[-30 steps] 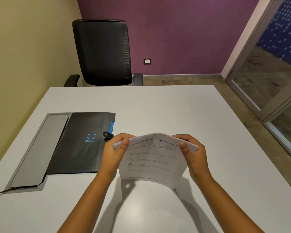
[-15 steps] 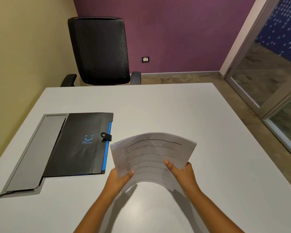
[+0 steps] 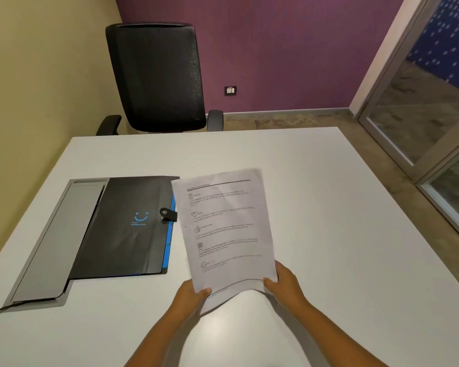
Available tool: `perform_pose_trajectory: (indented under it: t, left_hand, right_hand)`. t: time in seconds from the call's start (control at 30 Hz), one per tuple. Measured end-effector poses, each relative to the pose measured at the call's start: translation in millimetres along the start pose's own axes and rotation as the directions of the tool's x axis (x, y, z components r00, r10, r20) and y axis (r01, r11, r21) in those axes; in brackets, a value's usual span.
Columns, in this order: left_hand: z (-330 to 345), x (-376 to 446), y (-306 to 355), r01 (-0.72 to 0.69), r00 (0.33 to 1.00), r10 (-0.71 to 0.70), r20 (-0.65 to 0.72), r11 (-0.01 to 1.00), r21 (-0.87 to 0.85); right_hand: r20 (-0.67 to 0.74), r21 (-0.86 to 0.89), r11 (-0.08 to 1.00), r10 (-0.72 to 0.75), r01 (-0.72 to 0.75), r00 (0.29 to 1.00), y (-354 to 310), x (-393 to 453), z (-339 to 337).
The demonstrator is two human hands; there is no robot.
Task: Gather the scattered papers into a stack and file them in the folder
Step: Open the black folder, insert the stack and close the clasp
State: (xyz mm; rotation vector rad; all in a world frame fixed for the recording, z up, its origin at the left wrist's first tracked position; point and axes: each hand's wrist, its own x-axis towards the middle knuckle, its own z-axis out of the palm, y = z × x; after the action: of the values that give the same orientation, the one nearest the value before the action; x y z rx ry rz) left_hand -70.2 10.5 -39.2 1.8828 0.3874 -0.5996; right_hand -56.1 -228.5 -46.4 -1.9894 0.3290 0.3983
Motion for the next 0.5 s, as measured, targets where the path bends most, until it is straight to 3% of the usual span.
perform_pose_trajectory:
  t: [0.1,0.23,0.33,0.43,0.5]
  left_hand:
    - [-3,9,-1,0.013,0.999,-0.011,0.042,1.0,-0.026]
    - [-13,17,-2,0.014,0.996,-0.017,0.082,0.999,0.036]
    - [-33,26,0,-0.006,0.996,0.011,-0.085,0.998,0.055]
    - [-55,30,3,-0.103,0.934,0.201,-0.294,0.943,0.317]
    - [-67,36,4,-0.109,0.891,0.279,-0.359,0.897,0.428]
  right_hand:
    - [0.029,0.084,0.995,0.057,-0.059,0.998,3,5,-5]
    - [0.141,0.288,0.901,0.294,-0.324,0.945,10,6,-13]
    - [0.112,0.427,0.828,0.35,-0.363,0.93,23,7,-30]
    - [0.022,0.549,0.769,0.379,-0.328,0.925,34,9,-57]
    - [-0.014,0.614,0.722,0.413,-0.319,0.91,45,14,-74]
